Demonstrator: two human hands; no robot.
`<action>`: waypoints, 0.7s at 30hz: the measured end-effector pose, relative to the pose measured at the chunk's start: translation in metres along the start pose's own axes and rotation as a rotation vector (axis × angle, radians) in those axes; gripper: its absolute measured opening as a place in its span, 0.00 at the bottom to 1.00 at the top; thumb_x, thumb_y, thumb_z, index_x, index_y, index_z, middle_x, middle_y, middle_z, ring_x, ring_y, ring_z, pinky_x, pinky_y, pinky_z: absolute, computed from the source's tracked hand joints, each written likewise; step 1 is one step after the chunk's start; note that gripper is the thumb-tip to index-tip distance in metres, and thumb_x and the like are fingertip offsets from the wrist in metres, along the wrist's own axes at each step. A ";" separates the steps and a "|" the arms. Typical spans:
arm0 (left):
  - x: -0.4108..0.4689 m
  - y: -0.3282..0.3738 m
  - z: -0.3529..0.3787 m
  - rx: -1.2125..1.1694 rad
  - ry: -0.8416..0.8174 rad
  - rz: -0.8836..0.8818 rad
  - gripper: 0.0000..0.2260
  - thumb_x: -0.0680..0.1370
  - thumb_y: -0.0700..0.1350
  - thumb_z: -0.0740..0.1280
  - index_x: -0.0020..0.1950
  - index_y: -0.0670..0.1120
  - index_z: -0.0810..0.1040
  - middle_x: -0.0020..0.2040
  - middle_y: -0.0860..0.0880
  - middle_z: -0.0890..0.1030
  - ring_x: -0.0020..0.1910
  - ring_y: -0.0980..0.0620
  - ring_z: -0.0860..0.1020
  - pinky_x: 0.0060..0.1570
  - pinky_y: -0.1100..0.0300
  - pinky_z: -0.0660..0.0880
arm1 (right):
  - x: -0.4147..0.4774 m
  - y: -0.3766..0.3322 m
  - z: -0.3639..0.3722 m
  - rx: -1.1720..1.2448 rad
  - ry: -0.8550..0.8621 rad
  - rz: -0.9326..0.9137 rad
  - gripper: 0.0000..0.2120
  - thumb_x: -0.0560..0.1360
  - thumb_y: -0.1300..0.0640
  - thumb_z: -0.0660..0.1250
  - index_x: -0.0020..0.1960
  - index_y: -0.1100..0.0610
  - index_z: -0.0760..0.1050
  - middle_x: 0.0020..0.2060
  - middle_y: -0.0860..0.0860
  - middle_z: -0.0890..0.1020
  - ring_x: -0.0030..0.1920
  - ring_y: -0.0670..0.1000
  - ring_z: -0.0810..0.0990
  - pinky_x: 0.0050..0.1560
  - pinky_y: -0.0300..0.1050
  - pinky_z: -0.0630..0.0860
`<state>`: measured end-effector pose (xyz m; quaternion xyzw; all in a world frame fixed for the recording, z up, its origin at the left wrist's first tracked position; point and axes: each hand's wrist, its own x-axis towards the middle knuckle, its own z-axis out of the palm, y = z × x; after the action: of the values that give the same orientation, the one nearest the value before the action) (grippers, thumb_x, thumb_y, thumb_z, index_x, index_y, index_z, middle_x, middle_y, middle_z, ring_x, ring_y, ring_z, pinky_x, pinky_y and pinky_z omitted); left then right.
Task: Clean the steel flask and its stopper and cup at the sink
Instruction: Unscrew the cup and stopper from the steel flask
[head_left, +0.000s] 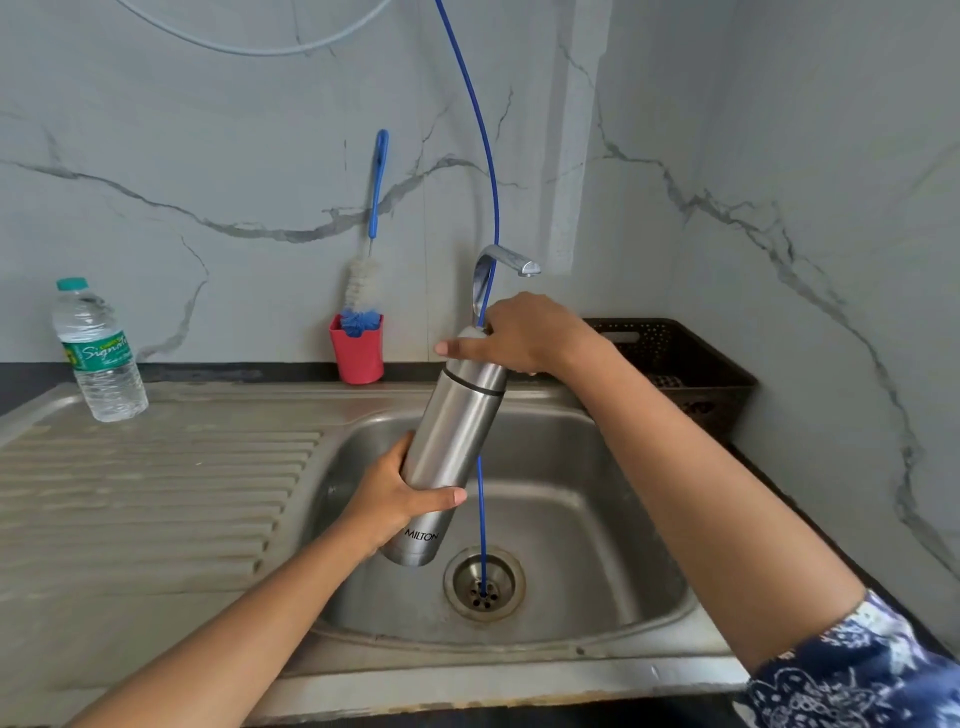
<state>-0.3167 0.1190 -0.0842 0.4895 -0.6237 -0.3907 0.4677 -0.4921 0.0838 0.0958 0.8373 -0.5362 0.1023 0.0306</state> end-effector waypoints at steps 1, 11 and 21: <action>0.000 -0.001 -0.001 -0.009 0.003 -0.002 0.33 0.53 0.55 0.80 0.56 0.57 0.75 0.50 0.51 0.84 0.49 0.52 0.82 0.50 0.54 0.79 | 0.001 0.001 0.000 0.031 -0.001 -0.009 0.31 0.72 0.29 0.57 0.34 0.58 0.65 0.29 0.51 0.71 0.31 0.49 0.70 0.32 0.43 0.63; -0.001 -0.001 -0.006 -0.023 -0.062 -0.004 0.35 0.53 0.55 0.79 0.59 0.57 0.74 0.52 0.52 0.82 0.49 0.57 0.81 0.45 0.65 0.77 | 0.004 0.053 0.012 0.847 -0.442 -0.298 0.36 0.71 0.55 0.72 0.74 0.46 0.59 0.70 0.44 0.66 0.68 0.44 0.68 0.67 0.41 0.68; -0.001 -0.006 -0.006 0.037 -0.077 -0.019 0.36 0.53 0.56 0.79 0.60 0.57 0.73 0.52 0.53 0.82 0.49 0.57 0.81 0.49 0.60 0.78 | 0.005 0.010 -0.003 0.114 -0.113 0.049 0.30 0.69 0.31 0.64 0.44 0.60 0.75 0.36 0.55 0.82 0.34 0.52 0.82 0.34 0.43 0.76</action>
<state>-0.3095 0.1183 -0.0883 0.4885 -0.6437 -0.4019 0.4307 -0.4993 0.0757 0.0987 0.8287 -0.5507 0.0860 -0.0501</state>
